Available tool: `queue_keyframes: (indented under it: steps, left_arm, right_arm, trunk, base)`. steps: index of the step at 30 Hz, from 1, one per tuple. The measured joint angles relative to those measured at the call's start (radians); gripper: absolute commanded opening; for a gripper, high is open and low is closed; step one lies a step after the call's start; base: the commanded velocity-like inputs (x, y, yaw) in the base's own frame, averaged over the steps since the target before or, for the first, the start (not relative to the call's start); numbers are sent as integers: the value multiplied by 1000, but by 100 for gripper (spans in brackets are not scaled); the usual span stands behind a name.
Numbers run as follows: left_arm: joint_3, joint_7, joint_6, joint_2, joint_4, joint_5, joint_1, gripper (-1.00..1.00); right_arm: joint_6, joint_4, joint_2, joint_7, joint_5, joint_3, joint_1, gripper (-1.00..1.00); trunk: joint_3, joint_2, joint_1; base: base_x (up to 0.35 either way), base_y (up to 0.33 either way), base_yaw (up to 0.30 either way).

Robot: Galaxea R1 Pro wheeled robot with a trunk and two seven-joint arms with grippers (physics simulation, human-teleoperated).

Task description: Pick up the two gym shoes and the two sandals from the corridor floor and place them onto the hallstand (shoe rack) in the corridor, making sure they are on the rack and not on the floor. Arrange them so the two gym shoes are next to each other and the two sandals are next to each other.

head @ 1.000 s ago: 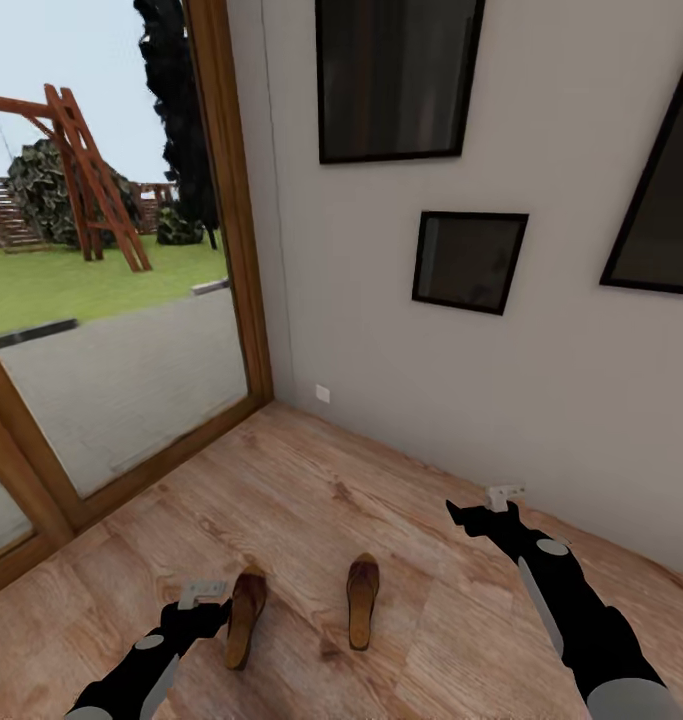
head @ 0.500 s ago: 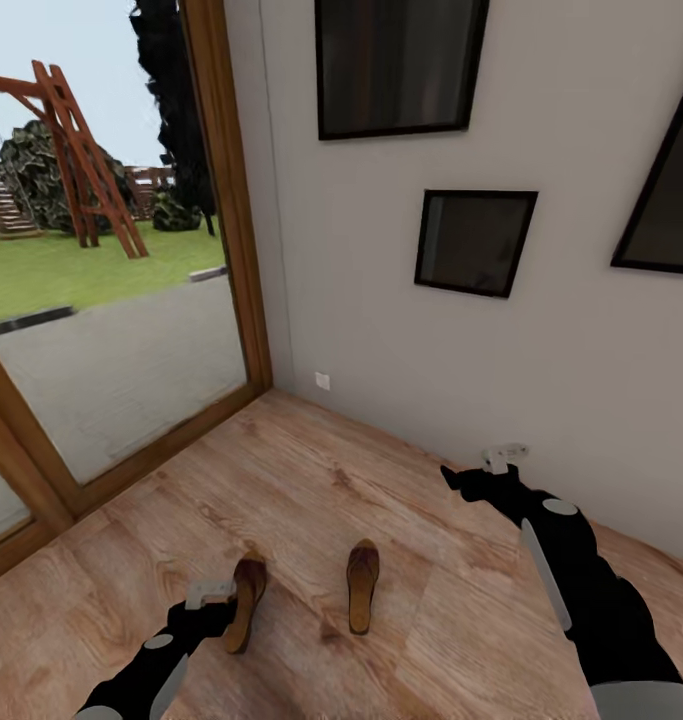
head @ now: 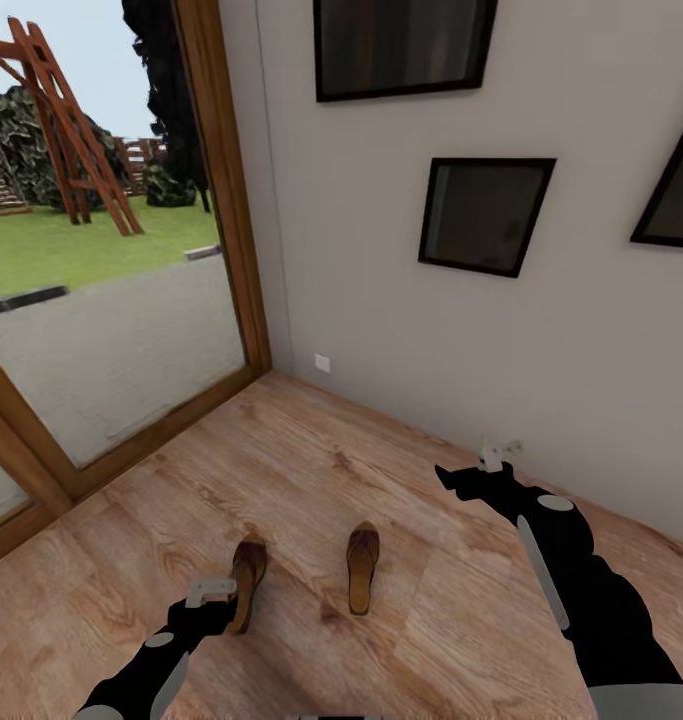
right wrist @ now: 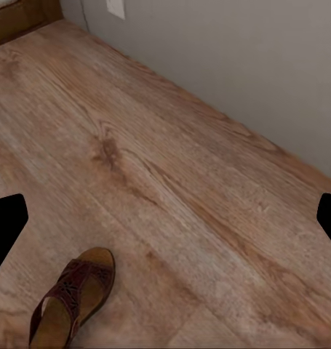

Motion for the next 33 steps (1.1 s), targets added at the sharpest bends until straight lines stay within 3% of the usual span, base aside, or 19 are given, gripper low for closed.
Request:
queue_keyframes:
  steps: [9,21,33]
  left_arm:
    - [-28,2,-4,-1,-5,-25,-6,100]
    - [-31,2,-11,-2,-12,-27,-55,100]
    - [-31,1,-125,1,-1,-29,-48,100]
  right_arm:
    - [0,0,0,0,1,-1,1,100]
    - [0,0,0,0,1,-1,1,100]
    - [1,-2,0,-1,2,-1,1,100]
  trunk:
    - [-47,-2,4]
    - [-112,-5,9]
    - [-178,-8,15]
  base:
    - [0,0,0]
    - [0,0,0]
    - [0,0,0]
